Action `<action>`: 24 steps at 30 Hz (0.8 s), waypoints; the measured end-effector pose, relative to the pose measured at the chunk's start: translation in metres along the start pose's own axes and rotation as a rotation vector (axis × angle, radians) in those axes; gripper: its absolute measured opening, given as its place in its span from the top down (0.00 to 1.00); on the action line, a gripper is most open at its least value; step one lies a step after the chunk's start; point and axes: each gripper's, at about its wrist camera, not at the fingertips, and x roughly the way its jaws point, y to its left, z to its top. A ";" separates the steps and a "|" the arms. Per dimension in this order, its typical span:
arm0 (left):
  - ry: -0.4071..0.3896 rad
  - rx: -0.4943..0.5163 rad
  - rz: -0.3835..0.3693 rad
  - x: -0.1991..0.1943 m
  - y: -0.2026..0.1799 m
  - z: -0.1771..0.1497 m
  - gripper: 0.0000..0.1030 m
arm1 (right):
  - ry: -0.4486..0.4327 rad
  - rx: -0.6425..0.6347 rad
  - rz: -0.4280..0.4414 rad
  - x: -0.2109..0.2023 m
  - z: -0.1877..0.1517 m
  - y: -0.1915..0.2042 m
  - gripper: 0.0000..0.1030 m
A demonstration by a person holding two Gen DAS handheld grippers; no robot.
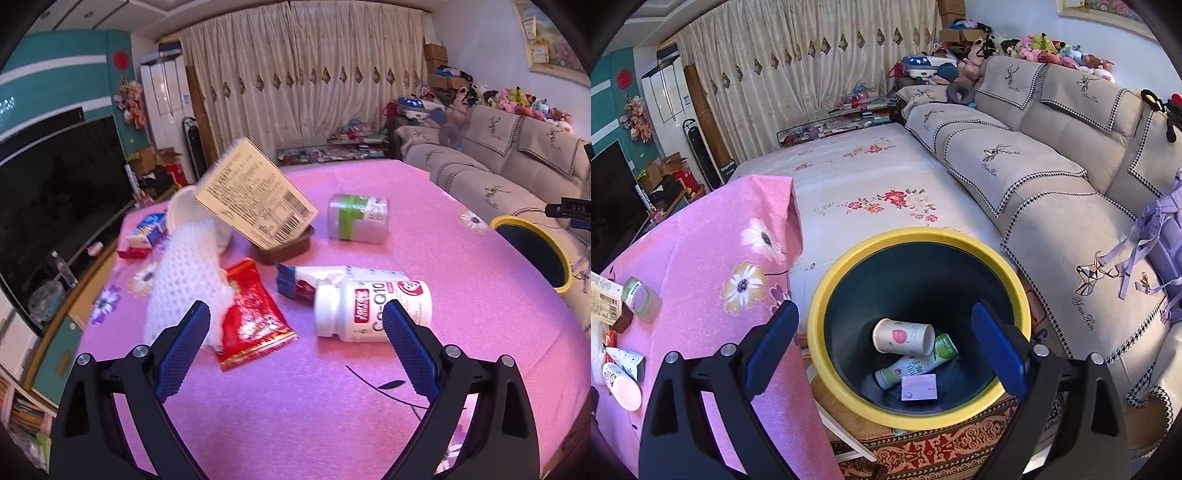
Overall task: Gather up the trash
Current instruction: 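Grasp the white pill bottle with the left tool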
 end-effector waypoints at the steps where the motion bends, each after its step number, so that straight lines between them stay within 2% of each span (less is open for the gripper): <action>1: 0.009 0.000 -0.018 0.003 -0.001 0.001 0.10 | -0.006 -0.004 0.006 -0.002 0.000 0.002 0.13; 8: 0.058 0.017 -0.167 0.016 -0.011 0.007 0.10 | -0.014 -0.024 0.058 -0.005 -0.007 0.009 0.12; 14: 0.135 -0.008 -0.275 0.036 -0.001 0.016 0.10 | -0.005 -0.015 0.095 0.002 -0.010 0.013 0.12; 21: 0.171 0.031 -0.344 0.045 -0.007 0.014 0.09 | 0.008 -0.025 0.128 0.007 -0.013 0.023 0.12; 24: 0.170 0.044 -0.337 0.050 -0.015 0.016 0.09 | 0.007 -0.033 0.136 0.006 -0.014 0.025 0.12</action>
